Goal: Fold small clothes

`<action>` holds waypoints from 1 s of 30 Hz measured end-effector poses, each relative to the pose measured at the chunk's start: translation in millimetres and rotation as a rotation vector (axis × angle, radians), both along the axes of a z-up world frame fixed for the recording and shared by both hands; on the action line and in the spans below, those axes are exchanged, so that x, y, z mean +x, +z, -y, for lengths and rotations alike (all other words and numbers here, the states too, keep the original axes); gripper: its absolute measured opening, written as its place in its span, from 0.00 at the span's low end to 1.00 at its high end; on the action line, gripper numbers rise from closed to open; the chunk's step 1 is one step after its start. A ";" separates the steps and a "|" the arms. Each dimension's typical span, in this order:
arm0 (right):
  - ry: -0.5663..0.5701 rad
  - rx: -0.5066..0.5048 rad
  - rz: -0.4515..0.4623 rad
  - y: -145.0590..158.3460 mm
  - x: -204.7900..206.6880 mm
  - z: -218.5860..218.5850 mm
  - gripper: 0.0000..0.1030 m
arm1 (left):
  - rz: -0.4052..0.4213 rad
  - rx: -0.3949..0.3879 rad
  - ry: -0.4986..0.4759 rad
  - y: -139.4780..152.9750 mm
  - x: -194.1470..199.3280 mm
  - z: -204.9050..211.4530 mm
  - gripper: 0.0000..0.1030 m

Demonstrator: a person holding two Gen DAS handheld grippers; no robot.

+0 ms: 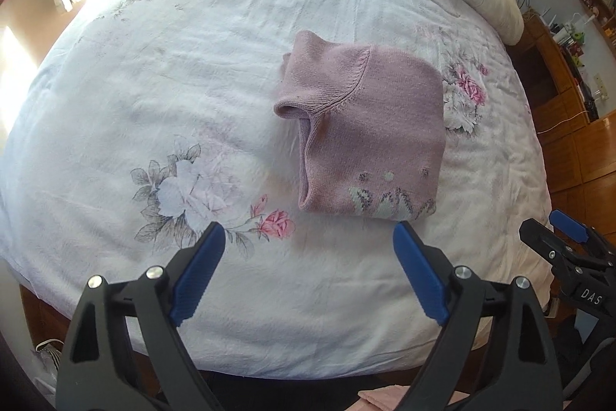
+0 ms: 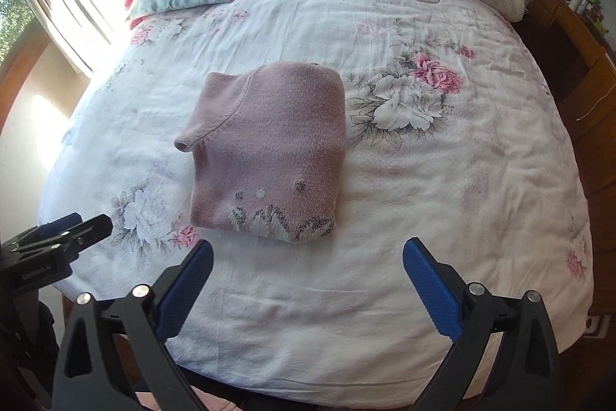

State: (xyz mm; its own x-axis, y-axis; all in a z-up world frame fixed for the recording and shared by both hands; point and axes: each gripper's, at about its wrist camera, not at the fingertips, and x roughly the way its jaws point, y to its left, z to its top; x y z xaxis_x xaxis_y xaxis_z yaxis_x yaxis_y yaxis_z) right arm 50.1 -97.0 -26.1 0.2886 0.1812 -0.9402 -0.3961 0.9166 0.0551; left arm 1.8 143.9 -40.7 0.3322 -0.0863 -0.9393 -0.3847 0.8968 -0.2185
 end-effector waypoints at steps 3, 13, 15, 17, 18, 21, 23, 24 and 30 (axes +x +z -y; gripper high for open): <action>-0.014 -0.013 0.007 1.5 0.3 0.1 0.96 | 0.011 0.022 -0.001 7.8 -4.7 0.4 0.86; -0.031 -0.035 0.013 2.7 -2.4 -3.2 0.96 | 0.028 0.073 -0.022 21.2 -10.4 3.5 0.86; -0.032 -0.025 0.009 3.4 -2.4 -2.9 0.96 | 0.022 0.072 -0.022 20.1 -11.5 3.8 0.86; -0.034 -0.032 0.010 3.2 -2.5 -3.6 0.96 | 0.017 0.069 -0.022 18.8 -12.4 3.6 0.86; -0.035 -0.036 0.009 2.8 -2.4 -3.8 0.96 | 0.015 0.069 -0.022 18.3 -12.7 3.4 0.86; -0.034 -0.038 0.000 1.1 -2.9 -5.3 0.96 | 0.015 0.074 -0.021 18.0 -13.2 2.5 0.86; -0.030 -0.038 -0.005 0.1 -3.5 -6.9 0.96 | 0.013 0.075 -0.021 17.7 -12.9 1.9 0.86; -0.029 -0.040 -0.006 0.0 -3.6 -7.6 0.96 | 0.012 0.076 -0.022 17.6 -12.9 1.8 0.86; -0.032 -0.042 -0.016 -3.5 -1.8 -7.8 0.96 | 0.008 0.080 -0.022 17.2 -12.3 2.9 0.86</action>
State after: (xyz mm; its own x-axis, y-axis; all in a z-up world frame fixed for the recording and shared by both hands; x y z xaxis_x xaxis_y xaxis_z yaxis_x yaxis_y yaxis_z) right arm 48.3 -89.2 -29.6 0.2782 0.1319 -0.9514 -0.3656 0.9305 0.0221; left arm -10.5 141.0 -23.5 0.3386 -0.0189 -0.9407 -0.3631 0.9197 -0.1492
